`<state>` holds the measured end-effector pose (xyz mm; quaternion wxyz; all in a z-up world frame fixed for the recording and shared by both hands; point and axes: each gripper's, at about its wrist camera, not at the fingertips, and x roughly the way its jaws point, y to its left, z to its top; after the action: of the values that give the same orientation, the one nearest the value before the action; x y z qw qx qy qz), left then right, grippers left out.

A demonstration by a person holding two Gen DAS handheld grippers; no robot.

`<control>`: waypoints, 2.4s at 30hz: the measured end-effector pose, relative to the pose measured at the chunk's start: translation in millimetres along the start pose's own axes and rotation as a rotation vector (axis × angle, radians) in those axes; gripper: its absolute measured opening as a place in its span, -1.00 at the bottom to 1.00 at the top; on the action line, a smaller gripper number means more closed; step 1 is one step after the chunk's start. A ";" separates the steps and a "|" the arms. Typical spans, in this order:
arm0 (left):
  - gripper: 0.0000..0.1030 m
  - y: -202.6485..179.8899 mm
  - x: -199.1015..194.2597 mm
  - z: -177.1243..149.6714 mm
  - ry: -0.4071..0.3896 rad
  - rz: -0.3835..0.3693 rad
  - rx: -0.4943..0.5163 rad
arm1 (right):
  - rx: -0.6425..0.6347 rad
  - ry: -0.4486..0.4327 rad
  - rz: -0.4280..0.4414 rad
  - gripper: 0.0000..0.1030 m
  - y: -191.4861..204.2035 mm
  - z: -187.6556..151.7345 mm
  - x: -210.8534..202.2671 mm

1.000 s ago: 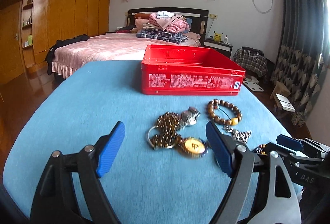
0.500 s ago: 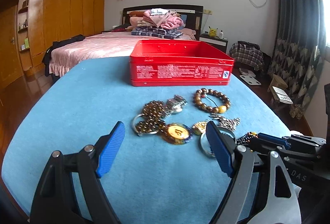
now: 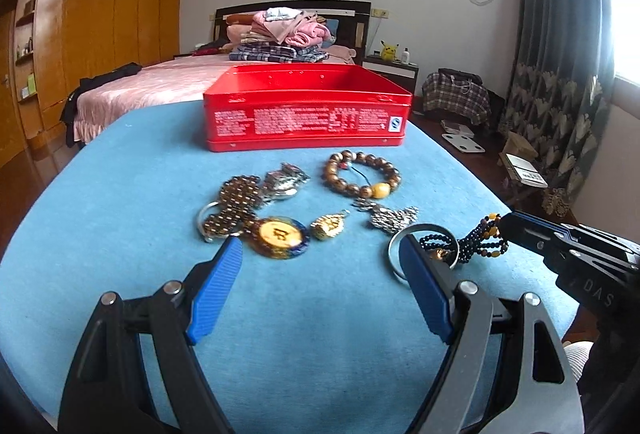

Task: Organize jewelry
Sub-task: 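Move the right tool to the black bead bracelet with orange beads, then grasp and lift the black bead bracelet with the right tool while the left tool approaches the silver bangle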

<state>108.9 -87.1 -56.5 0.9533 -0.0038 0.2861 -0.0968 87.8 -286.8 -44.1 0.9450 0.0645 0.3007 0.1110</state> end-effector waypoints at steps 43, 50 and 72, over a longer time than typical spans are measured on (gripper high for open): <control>0.36 1.3 8.1 -17.9 0.098 0.062 0.006 | 0.045 0.082 0.064 -0.69 2.6 -16.5 13.7; 0.29 22.6 -1.9 -20.0 0.104 0.158 -0.030 | -0.013 0.109 0.147 -0.67 23.2 -20.4 17.3; 0.31 38.7 -6.2 -21.2 0.051 0.133 -0.069 | -0.085 0.060 0.176 -0.34 45.6 -14.3 23.9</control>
<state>99.2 -46.9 -73.3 0.9493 -0.0154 0.3131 -0.0235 90.7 -235.9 -60.3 0.9240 0.0473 0.3172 0.2082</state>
